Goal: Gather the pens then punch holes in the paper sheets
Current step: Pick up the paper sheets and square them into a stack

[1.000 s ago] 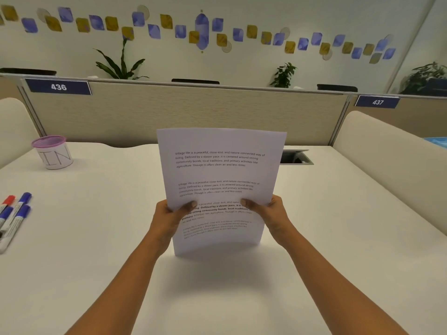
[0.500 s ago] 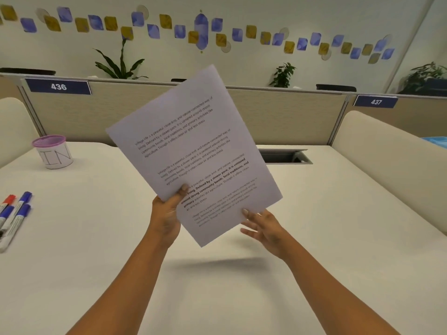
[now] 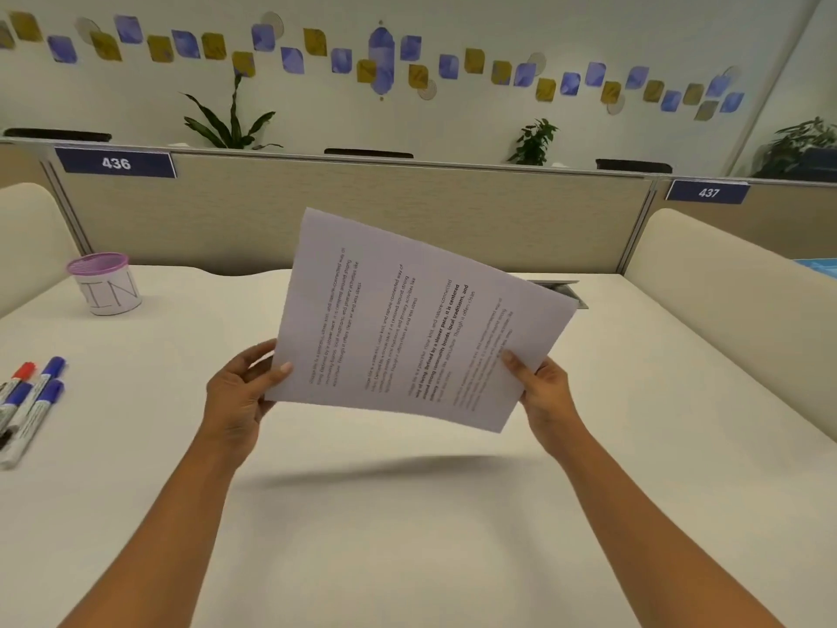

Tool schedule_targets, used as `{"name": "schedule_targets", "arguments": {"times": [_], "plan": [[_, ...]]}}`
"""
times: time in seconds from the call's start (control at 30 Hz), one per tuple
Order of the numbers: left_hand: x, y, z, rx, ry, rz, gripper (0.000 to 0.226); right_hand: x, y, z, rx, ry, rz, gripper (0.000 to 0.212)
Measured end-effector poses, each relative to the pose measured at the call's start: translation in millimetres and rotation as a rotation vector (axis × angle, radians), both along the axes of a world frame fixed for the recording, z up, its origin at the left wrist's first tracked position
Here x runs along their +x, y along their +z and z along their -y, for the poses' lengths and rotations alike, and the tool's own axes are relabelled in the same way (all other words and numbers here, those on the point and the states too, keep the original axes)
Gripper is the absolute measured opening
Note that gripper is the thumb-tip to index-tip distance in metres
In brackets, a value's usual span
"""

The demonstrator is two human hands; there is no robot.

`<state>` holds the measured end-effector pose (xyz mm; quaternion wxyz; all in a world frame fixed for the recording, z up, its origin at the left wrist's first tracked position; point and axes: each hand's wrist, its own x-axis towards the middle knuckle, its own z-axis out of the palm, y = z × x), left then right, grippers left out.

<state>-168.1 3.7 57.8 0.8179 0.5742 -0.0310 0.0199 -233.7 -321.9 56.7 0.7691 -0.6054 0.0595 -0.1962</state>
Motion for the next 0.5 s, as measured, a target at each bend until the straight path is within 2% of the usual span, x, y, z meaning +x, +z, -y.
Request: {"name": "schedule_targets", "arguments": {"times": [0.1, 0.17, 0.3, 0.5], "plan": [[-1.2, -4.7, 4.1, 0.178, -0.061, -0.009, 0.027, 1.6, 6.2, -0.1, -0.062, 0.011, 0.012, 0.011], [-2.1, -4.8, 10.9, 0.216, -0.05, -0.002, 0.024, 2.2, 7.8, -2.6, -0.083, 0.015, 0.006, 0.011], [-3.8, -9.8, 16.3, 0.316, -0.049, -0.005, 0.032, -2.7, 0.4, -0.2, -0.114, 0.014, -0.041, 0.011], [-8.6, -22.0, 16.2, 0.3, -0.035, -0.045, 0.021, -13.1, -16.4, 0.2, -0.16, 0.079, -0.148, 0.018]]}}
